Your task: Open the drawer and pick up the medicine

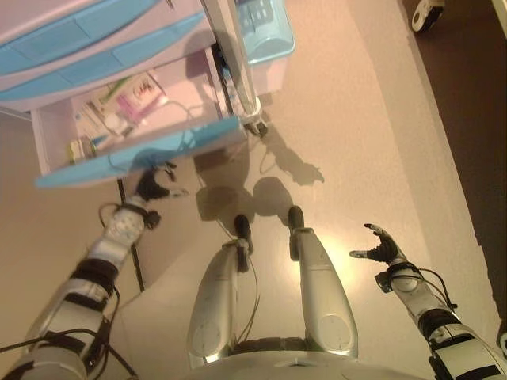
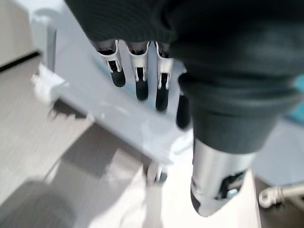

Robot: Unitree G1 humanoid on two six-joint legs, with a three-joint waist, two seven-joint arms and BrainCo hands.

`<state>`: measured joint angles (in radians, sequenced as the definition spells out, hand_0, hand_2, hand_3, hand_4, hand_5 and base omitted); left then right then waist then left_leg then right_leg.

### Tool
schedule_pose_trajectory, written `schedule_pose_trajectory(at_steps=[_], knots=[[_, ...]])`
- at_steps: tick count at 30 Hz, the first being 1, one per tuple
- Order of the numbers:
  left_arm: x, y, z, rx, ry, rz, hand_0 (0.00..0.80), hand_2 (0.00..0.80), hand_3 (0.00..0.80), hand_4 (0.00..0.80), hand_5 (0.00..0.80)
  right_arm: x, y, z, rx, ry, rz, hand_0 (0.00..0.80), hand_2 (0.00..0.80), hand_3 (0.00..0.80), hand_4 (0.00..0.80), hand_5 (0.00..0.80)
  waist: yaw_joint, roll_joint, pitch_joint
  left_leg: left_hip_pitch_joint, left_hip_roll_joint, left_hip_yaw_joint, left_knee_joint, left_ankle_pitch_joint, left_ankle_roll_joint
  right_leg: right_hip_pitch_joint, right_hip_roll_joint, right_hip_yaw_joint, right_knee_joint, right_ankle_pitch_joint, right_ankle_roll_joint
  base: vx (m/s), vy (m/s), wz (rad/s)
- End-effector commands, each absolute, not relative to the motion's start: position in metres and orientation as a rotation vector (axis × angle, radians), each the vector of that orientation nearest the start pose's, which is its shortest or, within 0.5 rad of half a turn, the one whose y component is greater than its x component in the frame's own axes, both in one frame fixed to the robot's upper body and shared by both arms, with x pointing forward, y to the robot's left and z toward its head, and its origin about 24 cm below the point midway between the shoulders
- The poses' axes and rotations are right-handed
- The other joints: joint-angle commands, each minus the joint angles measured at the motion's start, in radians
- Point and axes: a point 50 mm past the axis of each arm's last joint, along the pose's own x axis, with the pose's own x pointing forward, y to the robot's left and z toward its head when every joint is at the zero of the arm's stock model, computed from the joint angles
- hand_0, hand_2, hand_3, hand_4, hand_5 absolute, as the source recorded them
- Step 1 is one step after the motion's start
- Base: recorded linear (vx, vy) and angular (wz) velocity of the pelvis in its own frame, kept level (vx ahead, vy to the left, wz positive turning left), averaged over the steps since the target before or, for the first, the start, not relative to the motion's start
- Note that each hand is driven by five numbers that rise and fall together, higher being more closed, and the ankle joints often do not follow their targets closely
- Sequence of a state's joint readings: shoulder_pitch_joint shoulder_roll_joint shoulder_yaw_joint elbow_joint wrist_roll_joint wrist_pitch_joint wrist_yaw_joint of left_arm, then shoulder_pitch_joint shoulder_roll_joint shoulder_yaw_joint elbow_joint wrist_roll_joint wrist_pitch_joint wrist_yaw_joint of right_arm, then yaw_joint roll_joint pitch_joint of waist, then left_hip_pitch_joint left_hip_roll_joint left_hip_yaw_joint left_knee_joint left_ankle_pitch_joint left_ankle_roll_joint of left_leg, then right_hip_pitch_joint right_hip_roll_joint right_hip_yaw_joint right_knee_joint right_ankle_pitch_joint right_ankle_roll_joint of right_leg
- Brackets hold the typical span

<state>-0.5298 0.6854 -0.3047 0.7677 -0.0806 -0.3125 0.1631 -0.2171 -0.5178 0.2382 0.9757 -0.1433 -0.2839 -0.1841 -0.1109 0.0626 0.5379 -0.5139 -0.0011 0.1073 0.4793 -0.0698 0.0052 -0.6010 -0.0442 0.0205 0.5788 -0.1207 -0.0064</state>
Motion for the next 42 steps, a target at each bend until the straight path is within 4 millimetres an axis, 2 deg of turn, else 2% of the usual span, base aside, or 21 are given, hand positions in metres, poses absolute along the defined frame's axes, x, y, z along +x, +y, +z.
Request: schedule_pose_trajectory(at_steps=[1,2,6,9,16,25,30,34,35,36,38,39,40,42], knots=[[0.344,0.321,0.179,0.639,-0.268,0.414,0.000,0.000,0.000,0.000,0.000,0.221,-0.279,-0.061,-0.776,0.449,-0.011,0.000,0.000,0.000,0.000,0.000,-0.027,-0.028,-0.036,-0.004,-0.052,0.012,-0.005,-0.066,0.097,-0.015,0.052,-0.030,-0.034,0.006,-0.014,0.105,0.022,0.07],[0.347,0.324,0.189,0.647,-0.278,0.458,0.000,0.000,0.000,0.000,0.000,0.221,-0.275,-0.062,-0.771,0.440,-0.003,0.000,0.000,0.000,0.000,0.000,-0.031,-0.030,-0.034,0.001,-0.054,0.004,0.008,-0.098,0.095,-0.012,0.057,-0.022,-0.023,-0.021,-0.007,0.103,0.019,0.02],[0.354,0.333,0.224,0.633,-0.327,0.650,0.000,0.000,0.000,0.000,0.000,0.223,-0.263,-0.062,-0.759,0.405,0.019,0.000,0.000,0.000,0.000,0.000,-0.048,-0.047,-0.032,-0.022,-0.055,0.009,0.028,-0.111,0.099,-0.029,0.066,-0.009,-0.032,-0.012,-0.006,0.050,0.010,-0.06],[0.356,0.338,0.238,0.560,-0.348,0.751,0.000,0.000,0.000,0.000,0.000,0.223,-0.257,-0.064,-0.745,0.397,0.023,0.000,0.000,0.000,0.000,0.000,-0.054,-0.059,-0.031,-0.035,-0.055,0.012,0.050,-0.123,0.101,-0.039,0.070,-0.002,-0.027,-0.013,-0.007,0.020,-0.004,-0.03],[0.357,0.344,0.249,0.495,-0.379,0.895,0.000,0.000,0.000,0.000,0.000,0.220,-0.249,-0.069,-0.731,0.401,0.022,0.000,0.000,0.000,0.000,0.000,-0.068,-0.076,-0.034,-0.056,-0.053,0.015,0.093,-0.148,0.102,-0.059,0.078,0.013,0.004,-0.025,-0.010,0.035,-0.005,-0.10],[0.362,0.339,0.248,0.563,-0.355,0.870,0.000,0.000,0.000,0.000,0.000,0.220,-0.248,-0.069,-0.737,0.406,0.034,0.000,0.000,0.000,0.000,0.000,-0.073,-0.080,-0.032,-0.065,-0.049,0.012,0.096,-0.148,0.100,-0.069,0.087,0.019,0.008,-0.026,-0.013,0.009,-0.007,-0.03],[0.361,0.342,0.233,0.555,-0.311,0.813,0.000,0.000,0.000,0.000,0.000,0.219,-0.245,-0.070,-0.726,0.392,0.037,0.000,0.000,0.000,0.000,0.000,-0.066,-0.077,-0.031,-0.065,-0.048,0.010,0.093,-0.145,0.098,-0.066,0.085,0.011,0.012,-0.033,-0.015,-0.019,-0.043,0.01],[0.359,0.340,0.205,0.486,-0.268,0.700,0.000,0.000,0.000,0.000,0.000,0.218,-0.244,-0.071,-0.719,0.393,0.040,0.000,0.000,0.000,0.000,0.000,-0.053,-0.070,-0.033,-0.048,-0.052,0.004,0.085,-0.144,0.094,-0.044,0.081,0.000,0.022,-0.050,-0.017,-0.021,-0.033,0.01],[0.359,0.340,0.205,0.486,-0.268,0.700,0.000,0.000,0.000,0.000,0.000,0.218,-0.244,-0.071,-0.719,0.393,0.040,0.000,0.000,0.000,0.000,0.000,-0.053,-0.069,-0.034,-0.048,-0.052,0.004,0.085,-0.144,0.094,-0.043,0.081,-0.001,0.022,-0.050,-0.017,-0.035,-0.024,0.03],[0.355,0.335,0.176,0.437,-0.233,0.585,0.000,0.000,0.000,0.000,0.000,0.215,-0.245,-0.072,-0.720,0.400,0.048,0.000,0.000,0.000,0.000,0.000,-0.040,-0.060,-0.038,-0.032,-0.056,0.000,0.088,-0.145,0.090,-0.021,0.071,-0.014,0.040,-0.067,-0.021,-0.023,-0.027,0.03],[0.348,0.330,0.151,0.348,-0.209,0.502,0.000,0.000,0.000,0.000,0.000,0.209,-0.250,-0.076,-0.717,0.422,0.050,0.000,0.000,0.000,0.000,0.000,-0.031,-0.052,-0.047,-0.012,-0.059,-0.006,0.096,-0.153,0.088,0.003,0.061,-0.025,0.058,-0.085,-0.024,-0.035,-0.043,0.08],[0.344,0.329,0.141,0.302,-0.203,0.470,0.000,0.000,0.000,0.000,0.000,0.207,-0.252,-0.077,-0.717,0.429,0.053,0.000,0.000,0.000,0.000,0.000,-0.028,-0.051,-0.052,-0.014,-0.059,-0.001,0.088,-0.124,0.090,0.004,0.056,-0.035,0.048,-0.060,-0.032,-0.060,-0.053,0.16],[0.341,0.326,0.131,0.249,-0.196,0.434,0.000,0.000,0.000,0.000,0.000,0.204,-0.253,-0.078,-0.718,0.437,0.055,0.000,0.000,0.000,0.000,0.000,-0.024,-0.049,-0.056,-0.002,-0.061,-0.004,0.087,-0.126,0.089,0.016,0.052,-0.040,0.052,-0.066,-0.033,-0.068,-0.068,0.23],[0.328,0.315,0.097,0.146,-0.166,0.342,0.000,0.000,0.000,0.000,0.000,0.197,-0.256,-0.082,-0.706,0.463,0.056,0.000,0.000,0.000,0.000,0.000,-0.006,-0.046,-0.073,0.030,-0.067,-0.014,0.078,-0.128,0.085,0.055,0.040,-0.053,0.046,-0.075,-0.035,0.014,-0.070,0.27]])
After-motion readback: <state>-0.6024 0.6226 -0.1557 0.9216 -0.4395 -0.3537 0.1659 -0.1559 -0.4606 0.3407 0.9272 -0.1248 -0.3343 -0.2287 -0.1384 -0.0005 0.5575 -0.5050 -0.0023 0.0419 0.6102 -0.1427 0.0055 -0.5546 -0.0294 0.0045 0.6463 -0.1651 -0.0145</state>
